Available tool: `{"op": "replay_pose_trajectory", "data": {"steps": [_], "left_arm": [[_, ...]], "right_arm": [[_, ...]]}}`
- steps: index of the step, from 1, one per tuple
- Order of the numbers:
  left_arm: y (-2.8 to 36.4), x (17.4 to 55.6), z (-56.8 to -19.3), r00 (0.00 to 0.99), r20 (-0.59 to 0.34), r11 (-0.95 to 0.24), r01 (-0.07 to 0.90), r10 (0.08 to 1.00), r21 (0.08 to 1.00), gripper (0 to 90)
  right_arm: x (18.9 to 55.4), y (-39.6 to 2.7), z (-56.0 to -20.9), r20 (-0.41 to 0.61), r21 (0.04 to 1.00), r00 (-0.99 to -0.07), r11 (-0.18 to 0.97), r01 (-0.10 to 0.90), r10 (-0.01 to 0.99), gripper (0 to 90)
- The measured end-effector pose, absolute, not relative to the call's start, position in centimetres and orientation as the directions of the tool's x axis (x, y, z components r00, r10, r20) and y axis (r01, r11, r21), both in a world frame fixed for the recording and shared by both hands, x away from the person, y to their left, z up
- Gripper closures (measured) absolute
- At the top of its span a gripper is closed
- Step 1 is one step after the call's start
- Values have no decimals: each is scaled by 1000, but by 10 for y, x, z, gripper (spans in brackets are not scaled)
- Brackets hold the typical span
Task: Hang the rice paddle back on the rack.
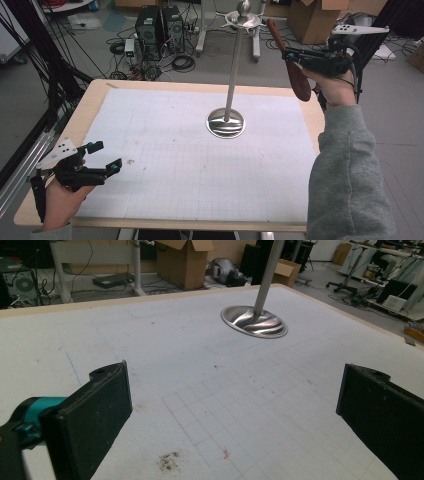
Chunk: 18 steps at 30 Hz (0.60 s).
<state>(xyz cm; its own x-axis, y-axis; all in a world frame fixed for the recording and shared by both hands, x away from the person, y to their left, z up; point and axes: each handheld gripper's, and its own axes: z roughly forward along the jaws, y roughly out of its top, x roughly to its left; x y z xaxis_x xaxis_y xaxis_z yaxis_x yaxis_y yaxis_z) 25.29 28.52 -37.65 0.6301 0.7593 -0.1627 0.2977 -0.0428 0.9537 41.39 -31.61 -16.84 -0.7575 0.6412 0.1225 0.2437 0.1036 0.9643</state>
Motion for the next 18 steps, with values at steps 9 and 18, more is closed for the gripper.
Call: {"op": "replay_pose_trajectory", "data": {"steps": [9, 18], "left_arm": [[286, 253, -377, 628, -164, -40, 298, 761, 954, 18], [286, 253, -376, 629, -166, -39, 299, 759, 954, 18]], "right_arm": [[416, -314, -170, 135, 963, -767, 98, 250, 628, 781], [416, -313, -172, 150, 963, -772, 84, 254, 618, 781]]}}
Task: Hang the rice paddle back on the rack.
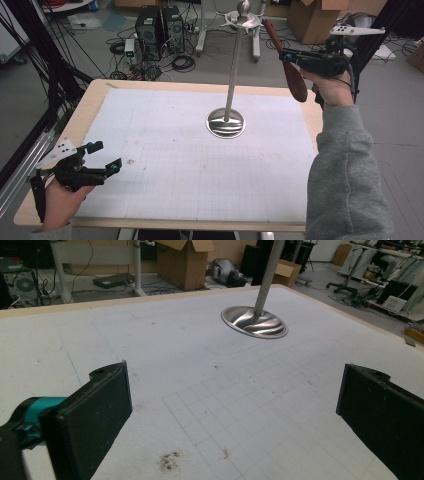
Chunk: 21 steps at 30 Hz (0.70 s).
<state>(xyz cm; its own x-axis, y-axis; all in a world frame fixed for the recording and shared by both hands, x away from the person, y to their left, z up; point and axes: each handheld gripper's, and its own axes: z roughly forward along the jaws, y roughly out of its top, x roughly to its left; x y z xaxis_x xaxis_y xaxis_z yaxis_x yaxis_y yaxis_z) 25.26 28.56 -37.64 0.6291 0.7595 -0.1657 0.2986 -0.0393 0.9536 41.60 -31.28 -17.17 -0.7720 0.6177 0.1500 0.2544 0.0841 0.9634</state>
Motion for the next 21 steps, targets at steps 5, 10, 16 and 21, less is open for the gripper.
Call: {"op": "replay_pose_trajectory", "data": {"steps": [5, 10, 16, 21], "left_arm": [[286, 253, -377, 629, -164, -42, 299, 760, 953, 17], [285, 253, -377, 629, -164, -41, 299, 760, 953, 17], [285, 253, -377, 628, -165, -40, 300, 760, 953, 18], [285, 253, -377, 630, -164, -44, 300, 759, 953, 18]], "right_arm": [[416, -312, -173, 154, 964, -779, 82, 254, 608, 781], [416, -312, -175, 162, 964, -784, 72, 254, 600, 781], [415, -311, -175, 163, 964, -785, 73, 256, 598, 781], [416, -309, -176, 156, 964, -785, 81, 253, 600, 781]]}}
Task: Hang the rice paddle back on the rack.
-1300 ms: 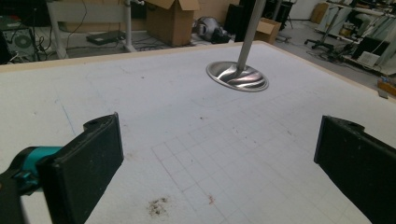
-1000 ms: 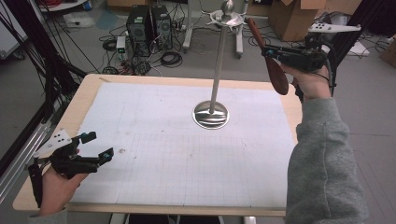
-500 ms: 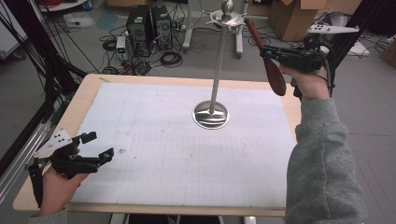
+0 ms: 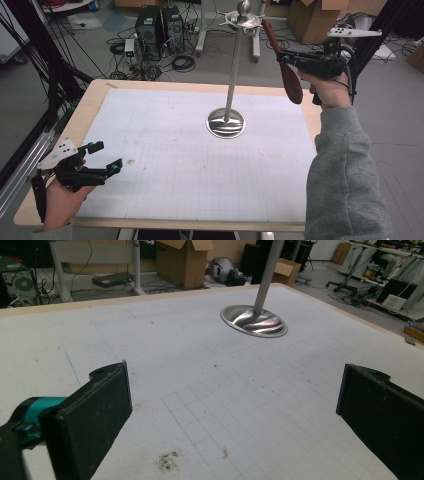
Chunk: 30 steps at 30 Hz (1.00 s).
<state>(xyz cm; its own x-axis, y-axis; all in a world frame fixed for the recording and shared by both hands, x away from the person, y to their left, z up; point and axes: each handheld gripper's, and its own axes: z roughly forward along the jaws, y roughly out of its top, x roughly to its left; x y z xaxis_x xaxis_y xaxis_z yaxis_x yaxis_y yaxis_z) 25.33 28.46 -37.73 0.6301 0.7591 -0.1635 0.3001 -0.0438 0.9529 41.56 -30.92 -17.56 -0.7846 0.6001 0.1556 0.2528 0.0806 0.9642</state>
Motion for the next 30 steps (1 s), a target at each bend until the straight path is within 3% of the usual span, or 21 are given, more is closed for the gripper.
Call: {"op": "replay_pose_trajectory", "data": {"steps": [30], "left_arm": [[285, 253, -377, 628, -163, -45, 301, 761, 952, 18]], "right_arm": [[422, -302, -180, 159, 959, -788, 97, 267, 595, 783]]}}
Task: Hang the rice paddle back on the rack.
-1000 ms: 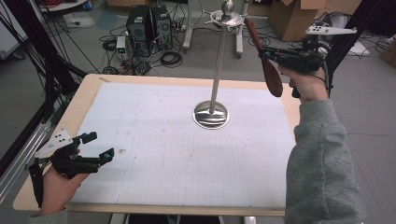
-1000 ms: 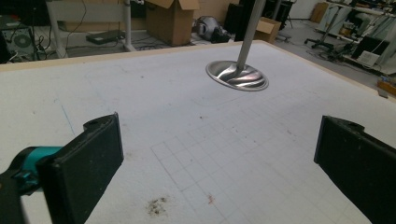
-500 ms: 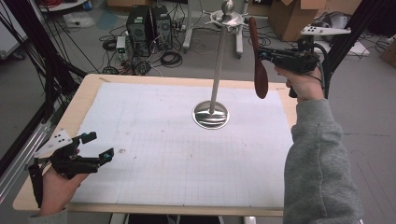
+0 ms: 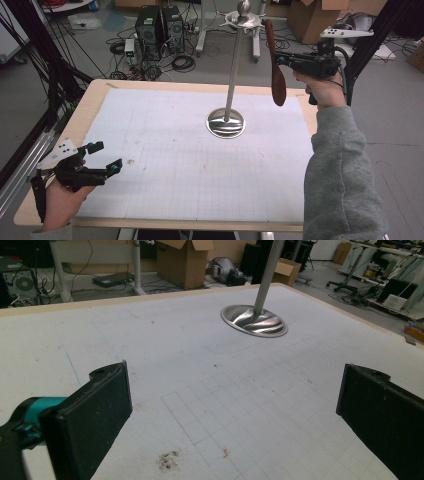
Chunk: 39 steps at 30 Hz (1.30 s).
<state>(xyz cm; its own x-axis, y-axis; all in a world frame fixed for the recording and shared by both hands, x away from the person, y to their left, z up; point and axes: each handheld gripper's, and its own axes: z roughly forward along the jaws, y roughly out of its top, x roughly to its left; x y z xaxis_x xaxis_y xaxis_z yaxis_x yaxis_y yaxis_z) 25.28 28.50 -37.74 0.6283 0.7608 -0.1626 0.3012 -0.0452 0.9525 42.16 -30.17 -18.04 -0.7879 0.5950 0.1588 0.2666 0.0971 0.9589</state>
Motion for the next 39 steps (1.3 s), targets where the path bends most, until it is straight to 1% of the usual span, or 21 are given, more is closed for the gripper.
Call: {"op": "replay_pose_trajectory", "data": {"steps": [39], "left_arm": [[285, 253, -378, 627, -163, -46, 304, 761, 952, 17]], "right_arm": [[425, -292, -183, 146, 958, -785, 112, 265, 603, 782]]}}
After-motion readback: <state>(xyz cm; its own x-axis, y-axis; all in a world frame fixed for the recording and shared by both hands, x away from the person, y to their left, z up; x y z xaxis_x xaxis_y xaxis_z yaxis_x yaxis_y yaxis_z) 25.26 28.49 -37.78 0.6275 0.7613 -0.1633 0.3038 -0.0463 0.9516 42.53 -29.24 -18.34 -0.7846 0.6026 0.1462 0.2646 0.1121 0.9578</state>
